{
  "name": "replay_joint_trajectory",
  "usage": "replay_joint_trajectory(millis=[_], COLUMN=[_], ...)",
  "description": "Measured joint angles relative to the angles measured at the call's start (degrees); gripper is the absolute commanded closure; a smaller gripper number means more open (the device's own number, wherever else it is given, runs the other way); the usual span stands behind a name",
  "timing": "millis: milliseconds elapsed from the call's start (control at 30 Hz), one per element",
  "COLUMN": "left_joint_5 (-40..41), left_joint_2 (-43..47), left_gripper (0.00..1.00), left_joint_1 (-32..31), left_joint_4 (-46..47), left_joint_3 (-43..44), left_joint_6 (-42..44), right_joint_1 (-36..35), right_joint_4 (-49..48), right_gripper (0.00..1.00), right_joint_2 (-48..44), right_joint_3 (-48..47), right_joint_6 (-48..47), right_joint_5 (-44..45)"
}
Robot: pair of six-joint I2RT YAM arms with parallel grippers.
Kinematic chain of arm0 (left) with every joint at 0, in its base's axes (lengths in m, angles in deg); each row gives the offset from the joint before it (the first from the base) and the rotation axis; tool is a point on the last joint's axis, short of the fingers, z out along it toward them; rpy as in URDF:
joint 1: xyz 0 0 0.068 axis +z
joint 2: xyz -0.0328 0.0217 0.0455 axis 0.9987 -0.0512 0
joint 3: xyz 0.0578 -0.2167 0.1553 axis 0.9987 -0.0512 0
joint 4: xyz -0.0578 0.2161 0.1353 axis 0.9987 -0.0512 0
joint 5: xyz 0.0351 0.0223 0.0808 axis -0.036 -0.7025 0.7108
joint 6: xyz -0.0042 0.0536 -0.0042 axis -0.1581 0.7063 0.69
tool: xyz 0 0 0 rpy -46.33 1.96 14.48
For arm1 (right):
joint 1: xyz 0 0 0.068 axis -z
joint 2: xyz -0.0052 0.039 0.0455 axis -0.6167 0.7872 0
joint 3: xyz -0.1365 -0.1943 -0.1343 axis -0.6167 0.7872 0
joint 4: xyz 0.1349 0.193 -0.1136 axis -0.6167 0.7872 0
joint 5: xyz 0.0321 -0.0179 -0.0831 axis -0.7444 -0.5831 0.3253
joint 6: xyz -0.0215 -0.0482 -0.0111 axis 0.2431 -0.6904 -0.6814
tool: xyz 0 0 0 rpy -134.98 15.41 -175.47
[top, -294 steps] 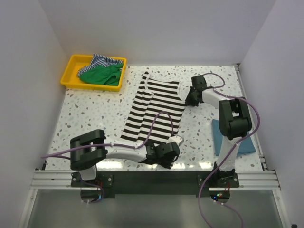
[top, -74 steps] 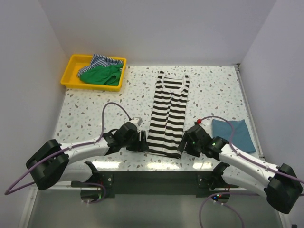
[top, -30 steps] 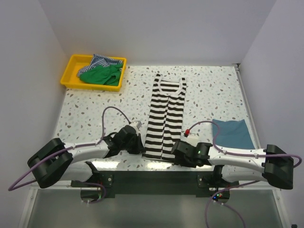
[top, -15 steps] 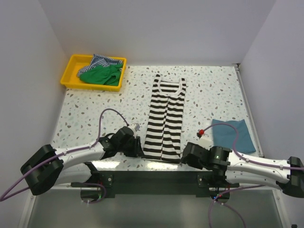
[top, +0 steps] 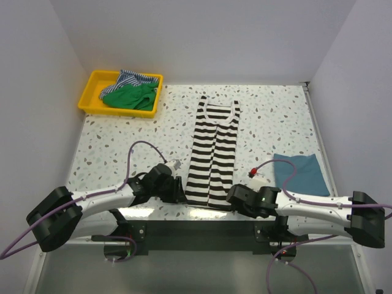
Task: Fold and stack the tank tops
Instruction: Fold the tank top
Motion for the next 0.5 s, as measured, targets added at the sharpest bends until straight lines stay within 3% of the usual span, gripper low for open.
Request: replay_joint_trajectory(millis=[200,300,500], left_joint_5=[-0.2,-0.2,0.0], left_joint_2=[-0.5,-0.5,-1.2], left_gripper=[0.64,0.66,0.71], left_joint_1=[0.0,0.0,0.0], left_joint_4=[2.6,3.2,3.8], left_joint_3=[-1.2,-1.6,-1.6], left_joint_6=[-0.9,-1.5,-2.0], right_joint_1=[0.0,0.0,0.0], right_joint_4=[-3.4,-4.7,-6.4], right_gripper=[0.48,0.56,0.54], right_joint_2=[4.5,6.0,6.5], right_joint_3=[-0.7,-1.2,-1.3], right_joint_6=[-0.9,-1.3,-1.4], right_joint_5=[0.0,0.0,-0.1])
